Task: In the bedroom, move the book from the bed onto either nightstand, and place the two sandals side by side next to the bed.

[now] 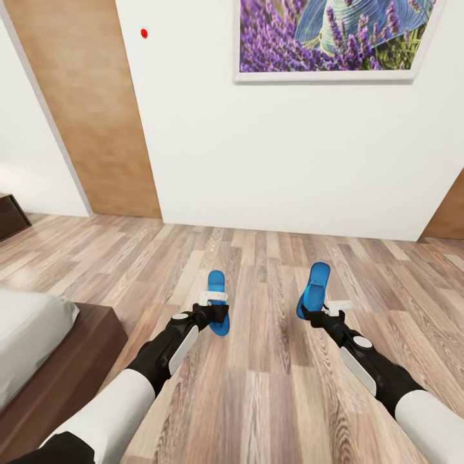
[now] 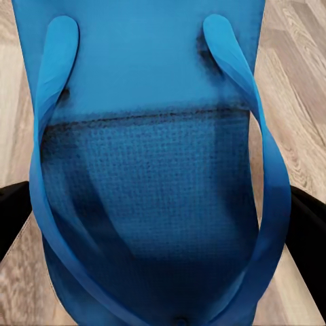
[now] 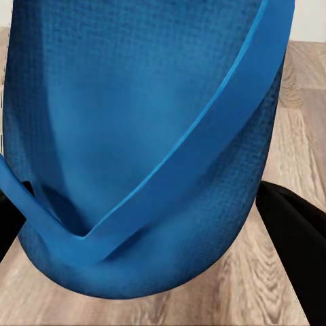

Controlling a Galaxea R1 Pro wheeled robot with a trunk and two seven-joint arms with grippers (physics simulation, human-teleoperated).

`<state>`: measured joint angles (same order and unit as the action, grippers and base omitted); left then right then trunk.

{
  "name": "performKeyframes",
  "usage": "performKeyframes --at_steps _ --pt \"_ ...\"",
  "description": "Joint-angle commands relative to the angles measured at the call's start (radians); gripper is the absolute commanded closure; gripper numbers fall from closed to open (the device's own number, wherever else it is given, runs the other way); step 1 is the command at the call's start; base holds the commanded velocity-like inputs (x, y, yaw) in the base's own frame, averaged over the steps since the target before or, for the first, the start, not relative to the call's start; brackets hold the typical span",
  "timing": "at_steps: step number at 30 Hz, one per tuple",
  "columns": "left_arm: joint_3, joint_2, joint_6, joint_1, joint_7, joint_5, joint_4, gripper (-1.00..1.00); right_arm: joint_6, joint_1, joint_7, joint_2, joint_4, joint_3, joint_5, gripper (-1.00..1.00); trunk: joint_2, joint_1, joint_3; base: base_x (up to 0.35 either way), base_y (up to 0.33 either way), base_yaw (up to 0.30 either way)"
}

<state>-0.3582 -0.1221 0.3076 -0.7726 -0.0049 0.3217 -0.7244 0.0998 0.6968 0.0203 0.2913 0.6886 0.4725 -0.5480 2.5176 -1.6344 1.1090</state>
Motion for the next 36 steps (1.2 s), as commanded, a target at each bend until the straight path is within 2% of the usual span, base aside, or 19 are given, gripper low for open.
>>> performKeyframes --at_steps 1,3,4,7,10,24,31,36 --pt "0.0 0.001 0.004 0.0 0.0 0.006 -0.001 1.0 0.005 0.001 0.001 0.001 -0.002 0.006 -0.01 1.0 0.0 0.0 0.001 0.329 -0.075 0.0" --pt "0.001 0.003 0.004 0.0 0.001 0.008 0.001 1.0 0.004 0.001 0.001 0.0 -0.008 0.006 -0.009 1.0 0.0 0.0 0.001 0.329 -0.062 0.0" --pt "0.003 0.016 0.003 0.0 0.002 0.007 0.007 1.0 0.002 0.001 0.001 0.0 -0.018 0.02 -0.003 1.0 0.0 0.0 0.001 0.329 -0.053 0.0" --pt "0.003 0.02 0.002 0.0 0.002 0.007 0.008 1.0 0.002 0.001 -0.003 0.0 -0.02 0.061 0.013 1.0 0.0 0.0 0.001 0.327 -0.115 0.0" --pt "0.002 0.021 0.002 0.0 0.002 0.007 0.008 1.0 0.002 0.001 -0.01 0.0 -0.02 0.081 0.019 1.0 0.0 0.0 0.001 0.319 -0.167 0.0" --pt "0.001 0.021 0.002 0.0 0.002 0.005 0.008 1.0 0.004 0.001 -0.01 0.0 -0.02 0.084 0.022 1.0 0.0 0.0 0.001 0.29 -0.209 0.0" --pt "0.001 0.021 0.003 0.0 0.001 0.006 0.008 1.0 0.004 0.001 -0.01 0.0 -0.02 0.086 0.023 1.0 0.0 0.0 0.001 0.321 -0.042 0.011" --pt "0.001 0.021 0.003 0.0 0.002 0.005 0.008 1.0 0.004 0.001 -0.011 0.0 -0.02 0.086 0.024 1.0 0.0 0.0 0.001 0.328 -0.064 0.216"
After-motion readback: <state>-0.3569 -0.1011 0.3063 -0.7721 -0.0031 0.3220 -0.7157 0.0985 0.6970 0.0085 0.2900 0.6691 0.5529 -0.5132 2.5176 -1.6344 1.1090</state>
